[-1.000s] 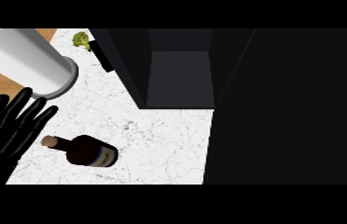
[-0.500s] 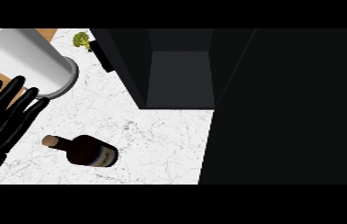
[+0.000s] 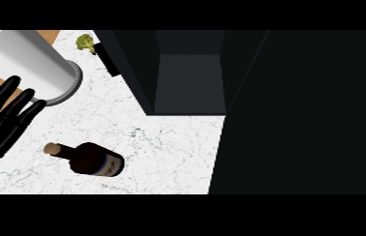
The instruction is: Pick up the wine, place it into the cabinet and close the cabinet
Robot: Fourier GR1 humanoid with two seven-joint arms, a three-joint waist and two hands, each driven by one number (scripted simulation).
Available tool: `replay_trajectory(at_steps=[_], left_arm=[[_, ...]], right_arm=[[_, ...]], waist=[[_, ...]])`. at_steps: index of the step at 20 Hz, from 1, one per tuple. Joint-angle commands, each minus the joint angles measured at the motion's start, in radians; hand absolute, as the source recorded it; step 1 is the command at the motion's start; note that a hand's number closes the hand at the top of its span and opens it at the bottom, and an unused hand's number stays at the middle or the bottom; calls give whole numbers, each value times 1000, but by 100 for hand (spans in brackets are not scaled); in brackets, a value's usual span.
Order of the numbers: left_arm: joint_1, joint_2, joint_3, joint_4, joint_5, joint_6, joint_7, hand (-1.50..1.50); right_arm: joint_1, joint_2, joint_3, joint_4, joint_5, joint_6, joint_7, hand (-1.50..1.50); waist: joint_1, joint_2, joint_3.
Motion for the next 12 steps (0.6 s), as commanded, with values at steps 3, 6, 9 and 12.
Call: replay_trajectory(at_steps=[3, 6, 9, 12], left_arm=[[26, 9, 71, -48, 108, -55, -6, -150], [98, -20, 54, -47, 65, -95, -42, -150], [47, -40, 19, 47, 1, -105, -84, -150], [55, -80, -46, 73, -84, -118, -122, -150]], right_arm=[[-15, -41, 10, -171, 122, -43, 97, -150], [37, -58, 87, -145, 173, -66, 45, -150], [-45, -80, 57, -210, 168, -91, 169, -150], [-32, -67, 131, -137, 212, -124, 87, -150]], waist=[[-2, 1, 0], [-3, 1, 0], [-12, 3, -1], [-14, 3, 0]])
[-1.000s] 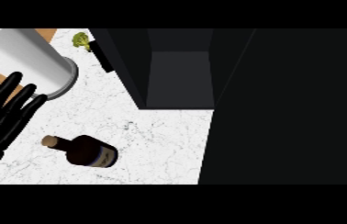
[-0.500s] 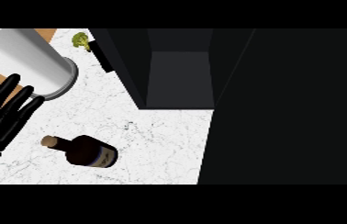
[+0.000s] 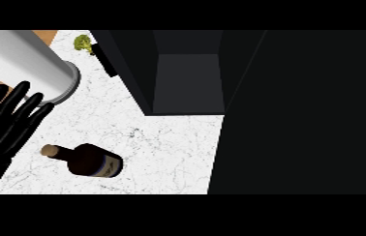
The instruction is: Pick up the wine, place it into the cabinet and close the cabinet
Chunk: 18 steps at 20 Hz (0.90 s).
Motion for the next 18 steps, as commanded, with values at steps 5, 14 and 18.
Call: replay_trajectory(at_steps=[5, 14, 18], left_arm=[[72, -64, -44, 81, -125, -100, -133, -150], [200, -100, -9, 233, -197, -251, -341, -150], [186, -69, 93, 339, -196, -279, -415, -150]], right_arm=[[-26, -48, 49, -151, 170, -53, 111, -150], [-5, -106, 96, -177, 174, -98, 90, -150], [-4, -147, 44, -171, 123, -102, 82, -150]], waist=[[-1, 1, 0], [-3, -2, -1], [-1, 1, 0]])
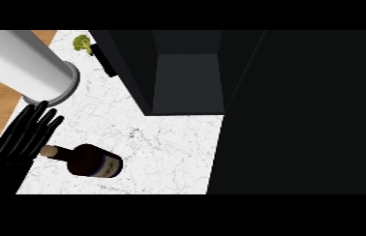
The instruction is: Pick up the wine, place it into the cabinet and close the cabinet
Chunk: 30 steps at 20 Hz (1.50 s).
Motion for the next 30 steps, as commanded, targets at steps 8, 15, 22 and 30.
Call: replay_trajectory(at_steps=[8, 15, 22, 30], left_arm=[[-10, 0, 48, 247, -149, -85, -211, -150], [-31, 11, 54, 426, -200, -158, -340, -150], [-89, -4, 50, 584, -318, -122, -462, -150], [-102, 10, 50, 774, -373, -158, -618, -150]], right_arm=[[-62, -47, 75, -174, 186, -70, 148, -150], [-119, -63, 28, -145, 141, -87, 167, -150], [-166, -86, 4, -155, 136, -118, 199, -150], [-94, -135, 74, -206, 181, -158, 187, -150]], waist=[[-8, -1, -1], [2, 3, 0], [-3, 2, -1], [-10, -1, 0]])
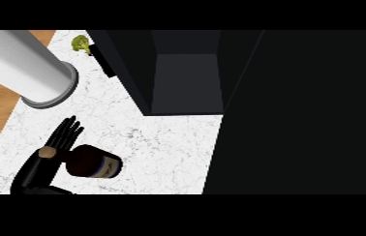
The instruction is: Pick up the wine, place it into the cabinet and close the cabinet
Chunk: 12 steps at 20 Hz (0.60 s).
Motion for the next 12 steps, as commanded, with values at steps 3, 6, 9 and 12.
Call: replay_trajectory(at_steps=[3, 6, 9, 12], left_arm=[[-60, -1, -18, 134, 9, -52, -2, -150], [-91, 6, -20, 230, 5, -84, -32, -150], [-63, 13, -33, 242, -28, -92, -87, -150], [-74, -31, -59, 237, -43, -62, -95, -150]], right_arm=[[102, -62, 41, -178, 105, 9, -1, -150], [47, -44, 21, -148, 113, -15, 22, -150], [31, -75, 16, -193, 123, -14, 73, -150], [61, -88, 46, -206, 140, -31, 55, -150]], waist=[[-1, 0, 2], [2, 1, 1], [4, 0, 0], [2, -2, 1]])
